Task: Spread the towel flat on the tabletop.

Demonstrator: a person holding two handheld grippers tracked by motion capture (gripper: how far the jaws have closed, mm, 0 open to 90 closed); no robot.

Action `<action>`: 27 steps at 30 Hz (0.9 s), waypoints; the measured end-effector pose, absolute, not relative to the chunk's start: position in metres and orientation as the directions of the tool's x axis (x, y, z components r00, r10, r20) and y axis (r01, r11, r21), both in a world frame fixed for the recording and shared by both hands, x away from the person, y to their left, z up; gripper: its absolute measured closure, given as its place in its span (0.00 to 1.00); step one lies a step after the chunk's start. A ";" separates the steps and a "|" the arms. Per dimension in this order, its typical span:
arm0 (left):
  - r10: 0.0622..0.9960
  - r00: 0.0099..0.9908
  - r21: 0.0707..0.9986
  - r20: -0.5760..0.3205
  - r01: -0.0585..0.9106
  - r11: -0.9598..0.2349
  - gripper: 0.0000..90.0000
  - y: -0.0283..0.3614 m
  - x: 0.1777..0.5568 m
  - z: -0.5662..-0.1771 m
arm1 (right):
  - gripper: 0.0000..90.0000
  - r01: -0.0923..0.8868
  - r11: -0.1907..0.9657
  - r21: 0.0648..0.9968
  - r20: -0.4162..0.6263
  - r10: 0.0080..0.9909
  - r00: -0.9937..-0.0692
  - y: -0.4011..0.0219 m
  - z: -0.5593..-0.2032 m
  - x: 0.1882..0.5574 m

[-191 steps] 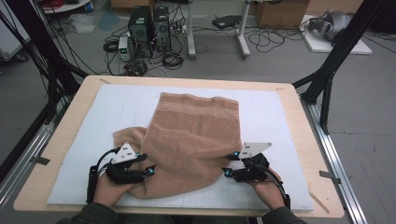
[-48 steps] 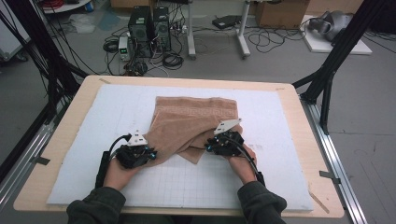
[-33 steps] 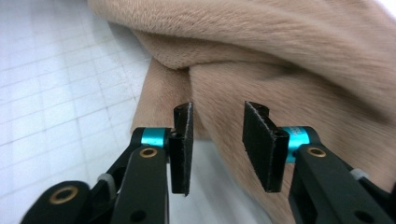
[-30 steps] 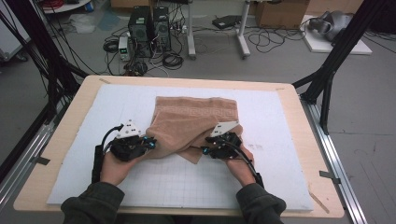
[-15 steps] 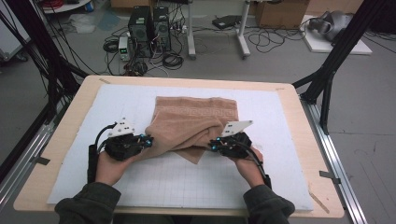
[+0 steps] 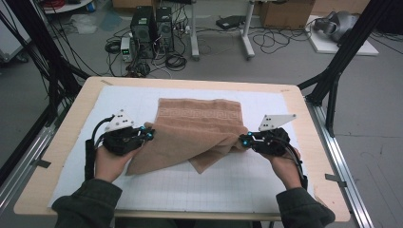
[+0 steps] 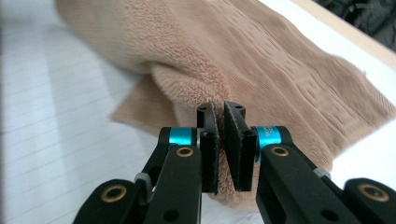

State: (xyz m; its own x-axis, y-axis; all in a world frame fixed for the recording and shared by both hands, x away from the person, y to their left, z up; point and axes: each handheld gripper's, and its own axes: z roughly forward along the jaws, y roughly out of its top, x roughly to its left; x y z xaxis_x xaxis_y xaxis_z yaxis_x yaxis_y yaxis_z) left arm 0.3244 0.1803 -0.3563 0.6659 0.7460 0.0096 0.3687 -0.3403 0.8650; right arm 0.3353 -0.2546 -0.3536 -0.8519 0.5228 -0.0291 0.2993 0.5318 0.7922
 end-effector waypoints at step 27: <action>0.767 0.642 0.849 0.011 0.399 -0.346 0.57 0.212 0.314 -0.378 | 0.66 0.325 0.479 0.815 0.000 0.561 -0.828 -0.234 -0.363 0.336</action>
State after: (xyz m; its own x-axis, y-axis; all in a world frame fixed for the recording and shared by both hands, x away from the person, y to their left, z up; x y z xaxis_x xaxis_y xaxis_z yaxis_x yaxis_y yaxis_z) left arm 0.3135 0.2116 -0.3784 0.6420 0.7667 0.0106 0.3991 -0.3459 0.8492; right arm 0.3361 -0.2345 -0.3630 -0.8281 0.5606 0.0003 0.3248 0.4794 0.8153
